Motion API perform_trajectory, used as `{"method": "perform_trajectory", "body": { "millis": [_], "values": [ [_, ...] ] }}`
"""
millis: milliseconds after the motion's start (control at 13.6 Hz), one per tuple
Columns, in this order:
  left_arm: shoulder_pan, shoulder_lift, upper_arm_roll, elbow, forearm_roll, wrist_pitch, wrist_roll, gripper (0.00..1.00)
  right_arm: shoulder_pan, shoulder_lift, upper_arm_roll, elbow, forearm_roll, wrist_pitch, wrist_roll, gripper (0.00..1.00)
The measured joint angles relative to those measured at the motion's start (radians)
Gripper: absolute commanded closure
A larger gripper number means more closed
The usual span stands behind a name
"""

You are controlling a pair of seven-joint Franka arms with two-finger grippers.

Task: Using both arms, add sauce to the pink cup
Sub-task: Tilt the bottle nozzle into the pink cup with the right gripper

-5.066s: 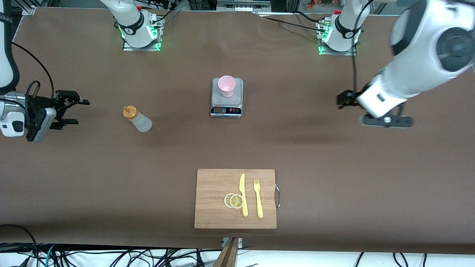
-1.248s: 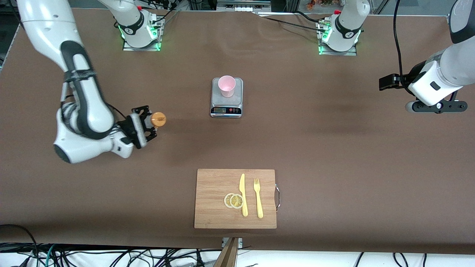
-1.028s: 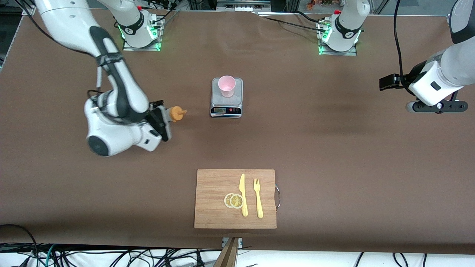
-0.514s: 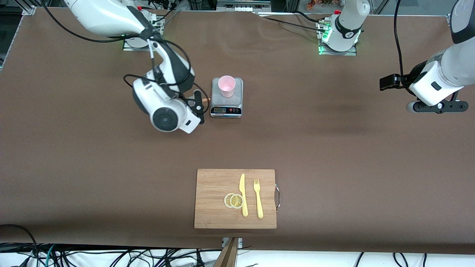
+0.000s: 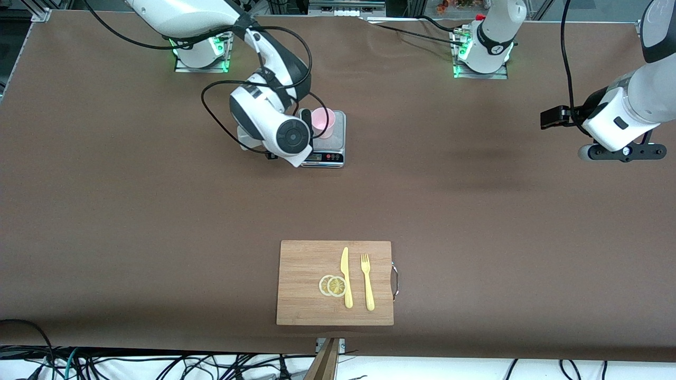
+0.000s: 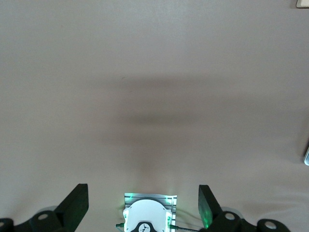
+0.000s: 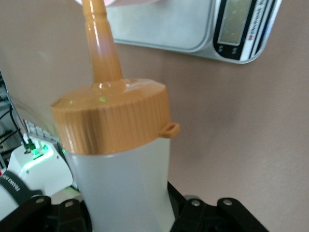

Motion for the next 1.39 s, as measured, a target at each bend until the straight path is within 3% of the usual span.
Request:
{"method": "perform_trajectory", "body": {
  "millis": [367, 1395],
  "values": [
    [0.000, 0.000, 0.000, 0.000, 0.000, 0.000, 0.000, 0.00, 0.044, -0.002, 0.026, 0.001, -0.074, -0.045, 0.067, 1.00],
    [0.001, 0.000, 0.000, 0.000, 0.000, 0.000, 0.000, 0.00, 0.135, 0.005, 0.028, 0.000, -0.192, -0.055, 0.150, 1.00]
  ]
}}
